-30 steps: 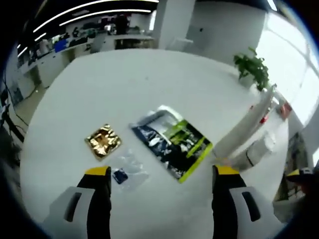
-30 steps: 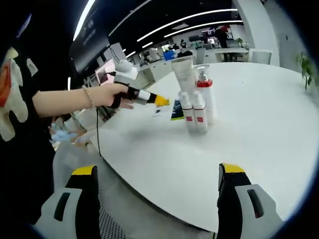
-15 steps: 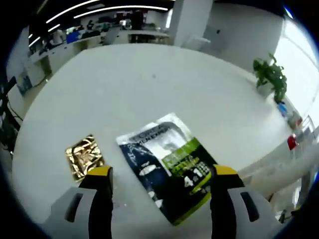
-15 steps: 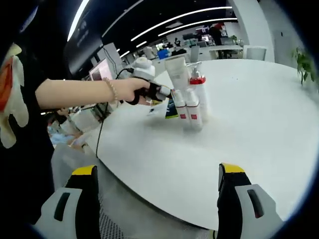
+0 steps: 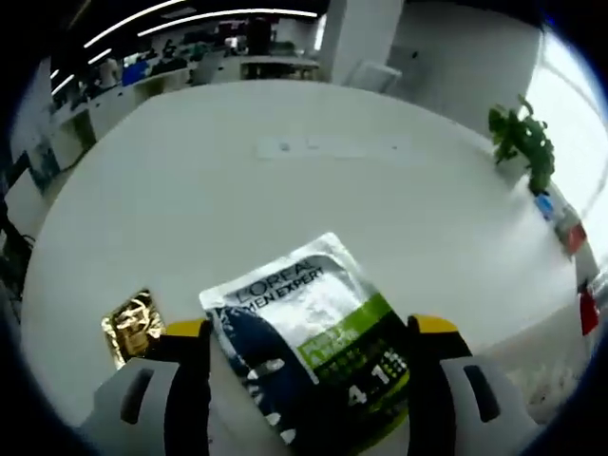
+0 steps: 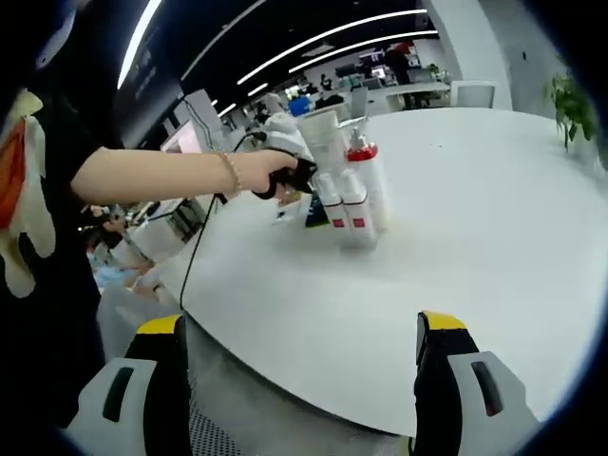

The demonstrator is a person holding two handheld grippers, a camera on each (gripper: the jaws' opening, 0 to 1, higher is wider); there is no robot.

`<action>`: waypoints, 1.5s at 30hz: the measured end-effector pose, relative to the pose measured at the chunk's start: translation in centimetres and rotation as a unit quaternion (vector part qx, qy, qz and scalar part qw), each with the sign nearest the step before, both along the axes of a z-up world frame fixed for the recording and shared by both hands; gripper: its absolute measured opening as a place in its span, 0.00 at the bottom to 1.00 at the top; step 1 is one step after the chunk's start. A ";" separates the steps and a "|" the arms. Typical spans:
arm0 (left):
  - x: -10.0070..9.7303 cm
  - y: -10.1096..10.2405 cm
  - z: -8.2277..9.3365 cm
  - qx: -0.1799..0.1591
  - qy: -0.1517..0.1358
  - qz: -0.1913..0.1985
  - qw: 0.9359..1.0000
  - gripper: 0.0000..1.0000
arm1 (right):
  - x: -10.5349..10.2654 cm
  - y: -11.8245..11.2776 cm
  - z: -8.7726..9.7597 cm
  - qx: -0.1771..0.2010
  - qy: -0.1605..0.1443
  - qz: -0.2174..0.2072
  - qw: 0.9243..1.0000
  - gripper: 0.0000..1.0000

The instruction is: Arrange the skincare products in the storage area until every visible bottle or jar stands upright without overlapping.

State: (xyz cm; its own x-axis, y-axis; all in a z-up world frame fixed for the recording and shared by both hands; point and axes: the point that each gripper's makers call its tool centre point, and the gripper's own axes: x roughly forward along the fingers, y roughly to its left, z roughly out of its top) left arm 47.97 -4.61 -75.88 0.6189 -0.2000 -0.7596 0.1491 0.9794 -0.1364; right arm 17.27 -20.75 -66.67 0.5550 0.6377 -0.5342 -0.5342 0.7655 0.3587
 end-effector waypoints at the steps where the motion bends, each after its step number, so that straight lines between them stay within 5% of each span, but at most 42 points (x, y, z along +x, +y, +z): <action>1: 0.2 -0.1 -0.1 0.002 -0.001 -0.002 1.000 0.80 | 0.0 0.0 0.0 0.000 0.001 -0.001 1.000 1.00; 5: 0.3 0.0 -0.7 0.053 -0.003 -0.038 0.998 0.81 | 0.0 0.0 -0.1 0.001 0.003 -0.002 1.000 1.00; 16: 2.3 0.6 -1.3 0.074 -0.019 -0.086 0.993 0.86 | 0.0 -0.1 -0.1 0.001 0.004 -0.008 1.000 1.00; 28: 1.8 2.0 -1.1 0.072 -0.004 -0.095 0.993 0.67 | 0.1 -0.2 0.0 0.003 0.003 -0.010 1.000 1.00; 31: 1.5 1.4 -0.5 0.074 -0.020 -0.121 0.990 0.43 | 0.1 -0.2 0.0 0.004 0.003 -0.012 1.000 1.00; 35: 1.9 2.0 -0.8 0.067 -0.018 -0.101 0.992 0.34 | 0.1 -0.2 0.0 0.003 0.002 -0.011 1.000 1.00; 36: 1.8 2.5 -0.7 0.065 -0.016 -0.097 0.993 0.23 | 0.1 -0.2 0.0 0.004 0.002 -0.011 1.000 1.00; 37: 1.4 2.1 -0.8 0.026 0.000 -0.080 0.996 0.19 | 0.1 -0.2 0.0 0.004 0.002 -0.011 1.000 1.00; 41: 1.7 2.6 -0.6 0.046 -0.014 -0.095 0.994 0.17 | 0.2 -0.3 0.0 0.005 0.002 -0.011 1.000 1.00; 45: 1.5 2.9 -0.4 0.024 -0.012 -0.078 0.997 0.15 | 0.2 -0.3 0.0 0.004 0.001 -0.010 1.000 1.00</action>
State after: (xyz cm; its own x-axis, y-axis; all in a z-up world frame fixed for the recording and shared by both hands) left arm 49.45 -1.68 -76.30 0.6008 -0.2586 -0.7564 0.3022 0.9495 -0.0845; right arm 17.44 -21.03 -66.65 0.5669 0.6307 -0.5300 -0.5176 0.7732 0.3664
